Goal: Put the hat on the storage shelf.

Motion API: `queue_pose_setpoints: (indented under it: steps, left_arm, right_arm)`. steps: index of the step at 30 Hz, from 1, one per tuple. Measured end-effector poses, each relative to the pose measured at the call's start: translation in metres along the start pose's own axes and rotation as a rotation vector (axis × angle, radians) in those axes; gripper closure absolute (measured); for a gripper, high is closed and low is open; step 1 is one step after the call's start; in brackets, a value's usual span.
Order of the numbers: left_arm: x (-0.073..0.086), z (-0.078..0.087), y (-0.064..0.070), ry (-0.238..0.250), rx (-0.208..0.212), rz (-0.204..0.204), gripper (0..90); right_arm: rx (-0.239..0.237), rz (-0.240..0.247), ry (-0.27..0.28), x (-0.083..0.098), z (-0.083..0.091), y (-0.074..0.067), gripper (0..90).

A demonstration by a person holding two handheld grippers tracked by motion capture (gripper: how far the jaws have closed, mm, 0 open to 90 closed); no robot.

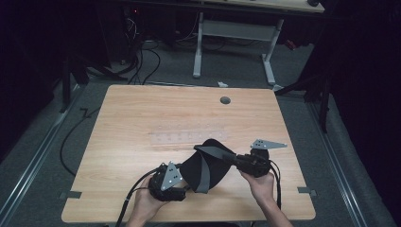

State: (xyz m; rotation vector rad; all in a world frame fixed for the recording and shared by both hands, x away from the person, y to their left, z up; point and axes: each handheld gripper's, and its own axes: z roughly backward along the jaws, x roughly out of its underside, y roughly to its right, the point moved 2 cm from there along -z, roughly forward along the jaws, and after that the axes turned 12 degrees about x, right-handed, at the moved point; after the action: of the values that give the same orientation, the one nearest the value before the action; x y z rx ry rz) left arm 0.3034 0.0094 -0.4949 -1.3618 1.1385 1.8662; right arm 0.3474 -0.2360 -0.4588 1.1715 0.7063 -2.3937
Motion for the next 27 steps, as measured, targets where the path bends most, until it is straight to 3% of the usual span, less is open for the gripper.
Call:
queue_pose_setpoints:
  steps: [7,12,18,27]
  left_arm:
    - [-0.005,0.000,-0.001,0.002,-0.017,0.032,34.6]
    - [0.000,-0.003,0.001,-0.036,-0.026,0.027,37.4]
    - [-0.002,0.001,-0.002,-0.055,-0.026,0.052,48.0]
    - [0.003,-0.001,0.000,-0.097,-0.047,0.035,51.7]
  right_arm:
    - [0.005,0.015,-0.016,-0.001,0.000,-0.004,83.2]
    - [-0.001,0.038,-0.043,0.000,-0.009,-0.010,83.2]
    - [-0.013,0.042,-0.048,0.000,-0.010,-0.014,82.9]
    - [-0.029,0.059,-0.066,0.002,-0.012,-0.023,82.7]
